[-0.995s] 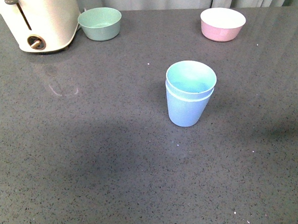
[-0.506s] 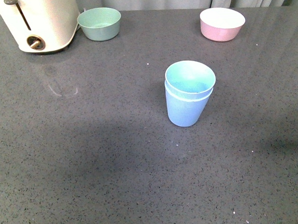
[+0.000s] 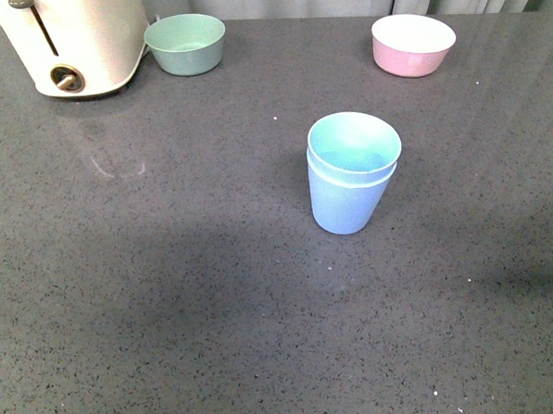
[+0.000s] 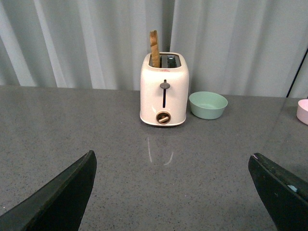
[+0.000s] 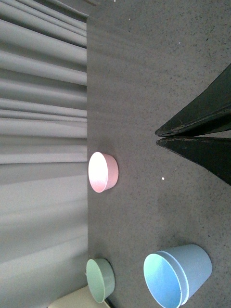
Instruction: Stack blue cups with both arms
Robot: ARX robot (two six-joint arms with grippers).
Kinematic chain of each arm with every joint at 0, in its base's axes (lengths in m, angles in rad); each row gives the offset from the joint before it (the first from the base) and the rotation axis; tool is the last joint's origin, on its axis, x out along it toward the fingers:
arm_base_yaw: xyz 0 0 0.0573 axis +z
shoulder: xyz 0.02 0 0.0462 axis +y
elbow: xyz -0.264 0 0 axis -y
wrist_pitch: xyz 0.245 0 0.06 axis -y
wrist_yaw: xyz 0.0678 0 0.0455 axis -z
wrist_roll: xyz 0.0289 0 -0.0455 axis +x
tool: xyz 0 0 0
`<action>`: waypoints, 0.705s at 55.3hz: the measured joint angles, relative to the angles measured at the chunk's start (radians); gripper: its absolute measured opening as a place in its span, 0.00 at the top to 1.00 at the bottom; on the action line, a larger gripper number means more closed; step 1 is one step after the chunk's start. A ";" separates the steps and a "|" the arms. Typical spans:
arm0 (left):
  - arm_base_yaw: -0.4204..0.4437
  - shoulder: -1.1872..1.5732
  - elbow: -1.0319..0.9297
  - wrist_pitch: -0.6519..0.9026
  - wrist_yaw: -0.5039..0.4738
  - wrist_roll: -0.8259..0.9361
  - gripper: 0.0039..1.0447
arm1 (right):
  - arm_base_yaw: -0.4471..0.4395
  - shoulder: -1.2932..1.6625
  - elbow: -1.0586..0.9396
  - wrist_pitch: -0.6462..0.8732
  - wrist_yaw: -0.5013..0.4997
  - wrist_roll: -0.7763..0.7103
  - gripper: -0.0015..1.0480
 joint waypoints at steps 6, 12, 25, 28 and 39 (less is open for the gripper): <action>0.000 0.000 0.000 0.000 0.000 0.000 0.08 | 0.000 -0.127 0.000 -0.161 0.002 0.000 0.98; 0.000 0.000 0.000 0.000 0.000 0.000 0.08 | 0.000 -0.177 0.000 -0.183 0.001 0.000 0.98; 0.000 0.000 0.000 0.000 0.000 0.000 0.08 | 0.000 -0.179 0.000 -0.184 0.000 0.000 0.79; 0.000 0.000 0.000 0.000 0.000 0.000 0.08 | 0.000 -0.179 0.000 -0.184 0.000 0.000 0.67; 0.000 0.000 0.000 0.000 0.000 0.000 0.08 | 0.000 -0.179 0.000 -0.184 0.000 0.000 0.37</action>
